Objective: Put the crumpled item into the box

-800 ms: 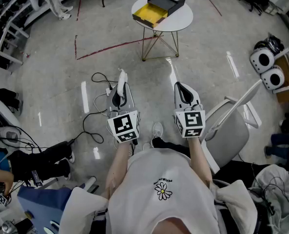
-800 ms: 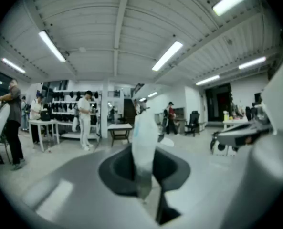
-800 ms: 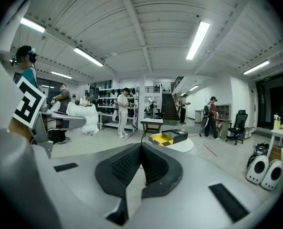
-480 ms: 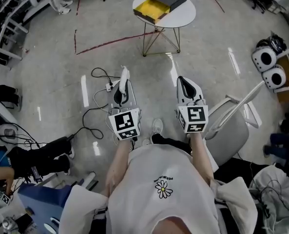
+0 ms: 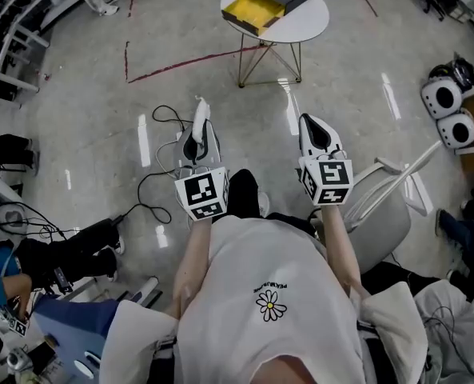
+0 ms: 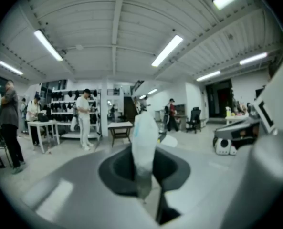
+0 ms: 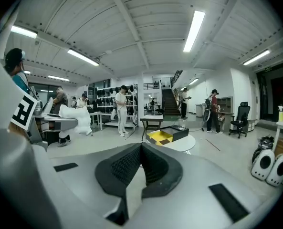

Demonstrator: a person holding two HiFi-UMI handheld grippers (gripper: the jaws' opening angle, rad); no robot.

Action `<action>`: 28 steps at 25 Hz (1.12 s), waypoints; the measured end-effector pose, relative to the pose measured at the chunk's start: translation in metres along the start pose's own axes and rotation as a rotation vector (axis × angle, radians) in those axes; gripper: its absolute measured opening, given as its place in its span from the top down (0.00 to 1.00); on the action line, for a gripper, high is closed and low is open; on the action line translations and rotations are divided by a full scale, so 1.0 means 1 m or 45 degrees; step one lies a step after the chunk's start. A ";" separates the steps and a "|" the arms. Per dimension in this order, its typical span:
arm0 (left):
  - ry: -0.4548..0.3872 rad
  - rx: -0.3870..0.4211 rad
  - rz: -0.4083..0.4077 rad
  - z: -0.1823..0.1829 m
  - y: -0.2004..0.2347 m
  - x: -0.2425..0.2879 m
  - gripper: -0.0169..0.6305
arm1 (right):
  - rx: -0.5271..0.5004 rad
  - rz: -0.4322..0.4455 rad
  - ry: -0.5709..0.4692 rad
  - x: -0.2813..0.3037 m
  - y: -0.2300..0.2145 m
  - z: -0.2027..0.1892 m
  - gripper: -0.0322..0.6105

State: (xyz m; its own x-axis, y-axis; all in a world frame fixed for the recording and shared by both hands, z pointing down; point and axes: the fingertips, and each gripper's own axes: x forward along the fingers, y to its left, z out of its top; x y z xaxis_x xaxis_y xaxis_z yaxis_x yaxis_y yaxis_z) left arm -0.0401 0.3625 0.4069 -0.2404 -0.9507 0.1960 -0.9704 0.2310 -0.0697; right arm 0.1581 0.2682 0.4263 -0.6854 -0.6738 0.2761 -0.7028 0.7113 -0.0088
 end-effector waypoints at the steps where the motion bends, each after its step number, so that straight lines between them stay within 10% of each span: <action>1: 0.001 0.000 0.005 -0.001 0.003 0.007 0.91 | -0.003 0.002 0.005 0.006 -0.002 -0.001 0.95; 28: -0.081 0.039 -0.287 0.099 0.039 0.433 0.91 | 0.078 -0.223 -0.004 0.314 -0.165 0.104 0.95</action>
State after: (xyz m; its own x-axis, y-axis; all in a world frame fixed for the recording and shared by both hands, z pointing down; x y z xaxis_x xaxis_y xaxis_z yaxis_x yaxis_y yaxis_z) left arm -0.1796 -0.0605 0.3923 -0.0149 -0.9889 0.1480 -0.9981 0.0060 -0.0610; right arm 0.0387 -0.0819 0.4146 -0.5522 -0.7869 0.2754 -0.8216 0.5697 -0.0195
